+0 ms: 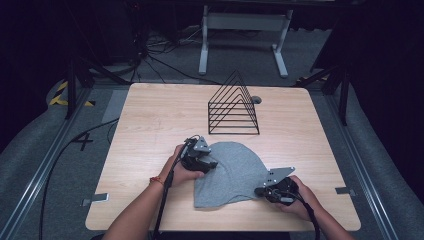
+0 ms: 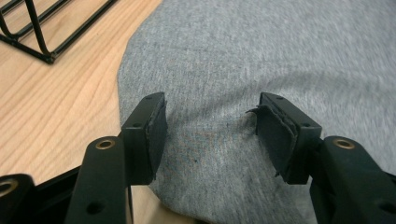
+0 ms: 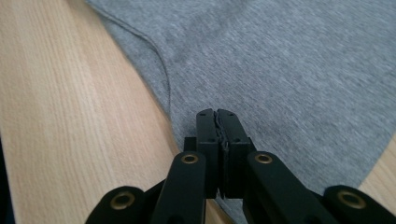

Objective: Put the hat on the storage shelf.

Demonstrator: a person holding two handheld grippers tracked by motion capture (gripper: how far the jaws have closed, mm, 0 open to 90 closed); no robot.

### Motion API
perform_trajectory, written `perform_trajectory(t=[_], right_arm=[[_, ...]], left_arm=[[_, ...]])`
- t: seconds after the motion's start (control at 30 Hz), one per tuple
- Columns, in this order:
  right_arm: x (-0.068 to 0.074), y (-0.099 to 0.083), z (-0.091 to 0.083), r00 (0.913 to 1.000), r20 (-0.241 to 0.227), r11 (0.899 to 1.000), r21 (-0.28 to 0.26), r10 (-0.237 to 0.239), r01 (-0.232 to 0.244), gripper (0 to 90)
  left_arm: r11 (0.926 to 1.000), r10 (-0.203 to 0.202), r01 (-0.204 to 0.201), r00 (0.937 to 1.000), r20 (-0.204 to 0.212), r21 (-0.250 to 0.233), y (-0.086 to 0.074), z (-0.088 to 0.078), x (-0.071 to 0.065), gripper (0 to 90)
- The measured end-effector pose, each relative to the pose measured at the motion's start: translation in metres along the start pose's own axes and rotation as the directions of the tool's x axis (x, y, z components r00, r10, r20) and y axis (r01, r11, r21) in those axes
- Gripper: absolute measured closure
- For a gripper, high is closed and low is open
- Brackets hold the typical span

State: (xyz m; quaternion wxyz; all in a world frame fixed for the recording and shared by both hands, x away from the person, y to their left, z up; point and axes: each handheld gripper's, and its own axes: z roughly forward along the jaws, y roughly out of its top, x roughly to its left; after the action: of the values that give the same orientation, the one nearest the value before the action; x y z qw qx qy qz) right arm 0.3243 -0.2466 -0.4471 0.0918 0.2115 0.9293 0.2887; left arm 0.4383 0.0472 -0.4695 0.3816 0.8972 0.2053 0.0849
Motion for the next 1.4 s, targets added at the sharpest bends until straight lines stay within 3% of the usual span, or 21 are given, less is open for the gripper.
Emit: perform_trajectory(t=[0.1, 0.17, 0.27, 0.33, 0.37, 0.4, 0.43, 0.53, 0.67, 0.77, 1.03, 1.07, 1.13, 1.27, 1.4], right_arm=[[0.004, 0.002, 0.002, 0.9999, -0.012, 1.000, -0.004, 0.001, -0.001, 88.1], [0.005, 0.002, 0.002, 0.9999, -0.014, 1.000, -0.007, -0.003, 0.003, 83.3], [0.002, 0.002, 0.000, 0.9999, 0.012, 1.000, -0.009, -0.001, 0.001, 77.0], [-0.007, 0.002, -0.008, 0.9989, 0.039, 0.998, -0.059, 0.027, -0.025, 75.6], [-0.011, 0.003, -0.012, 0.9976, 0.059, 0.996, -0.078, 0.037, -0.032, 75.4], [-0.011, 0.003, -0.012, 0.9976, 0.059, 0.996, -0.078, 0.037, -0.032, 75.4], [-0.015, 0.005, -0.015, 0.9955, 0.083, 0.995, -0.096, 0.045, -0.037, 73.9], [-0.035, 0.012, -0.021, 0.9852, 0.144, 0.986, -0.152, 0.094, -0.072, 70.7], [-0.063, 0.021, -0.011, 0.9746, 0.192, 0.988, -0.128, 0.115, -0.092, 66.6], [-0.087, 0.031, 0.010, 0.9740, 0.177, 0.987, -0.101, 0.142, -0.125, 62.6], [-0.105, 0.044, 0.041, 0.9691, 0.173, 0.983, -0.086, 0.176, -0.163, 56.4], [-0.106, 0.045, 0.044, 0.9671, 0.163, 0.979, -0.098, 0.195, -0.181, 56.0], [-0.106, 0.045, 0.044, 0.9660, 0.161, 0.977, -0.098, 0.203, -0.189, 56.2], [-0.105, 0.038, 0.039, 0.9617, 0.112, 0.966, -0.091, 0.250, -0.241, 60.8], [-0.100, 0.035, 0.033, 0.9665, 0.095, 0.971, -0.054, 0.239, -0.234, 61.0]], left_arm=[[0.9998, 0.000, 0.000, 0.9999, -0.012, 0.019, 0.004, 0.001, 0.000, 41.8], [0.9993, 0.008, -0.007, 0.9998, -0.020, 0.037, 0.003, -0.003, 0.000, 39.4], [0.9991, -0.034, 0.034, 0.9992, -0.023, 0.026, -0.001, -0.015, 0.003, 36.1], [0.9988, -0.049, 0.049, 0.9979, -0.043, 0.001, -0.005, -0.025, 0.005, 35.4], [0.9954, -0.093, 0.092, 0.9946, -0.047, -0.027, -0.011, -0.033, 0.009, 35.1], [0.9954, -0.093, 0.092, 0.9946, -0.047, -0.027, -0.011, -0.033, 0.009, 34.9], [0.9933, -0.115, 0.114, 0.9920, -0.052, -0.019, -0.013, -0.034, 0.012, 34.9], [0.9913, -0.130, 0.131, 0.9887, -0.075, 0.007, -0.019, -0.033, 0.015, 33.9], [0.9905, -0.134, 0.136, 0.9879, -0.079, 0.021, -0.023, -0.028, 0.017, 34.1], [0.9911, -0.131, 0.132, 0.9889, -0.070, 0.017, -0.024, -0.025, 0.016, 34.3], [0.9953, -0.094, 0.095, 0.9936, -0.064, 0.020, -0.019, -0.019, 0.012, 34.7], [0.9956, -0.092, 0.093, 0.9939, -0.062, 0.014, -0.019, -0.018, 0.012, 34.7], [0.9953, -0.094, 0.095, 0.9939, -0.057, 0.014, -0.018, -0.018, 0.013, 34.7], [0.9938, -0.106, 0.108, 0.9927, -0.058, 0.026, -0.015, -0.017, 0.013, 35.9], [0.9946, -0.097, 0.098, 0.9943, -0.045, 0.032, -0.012, -0.016, 0.012, 41.7]])
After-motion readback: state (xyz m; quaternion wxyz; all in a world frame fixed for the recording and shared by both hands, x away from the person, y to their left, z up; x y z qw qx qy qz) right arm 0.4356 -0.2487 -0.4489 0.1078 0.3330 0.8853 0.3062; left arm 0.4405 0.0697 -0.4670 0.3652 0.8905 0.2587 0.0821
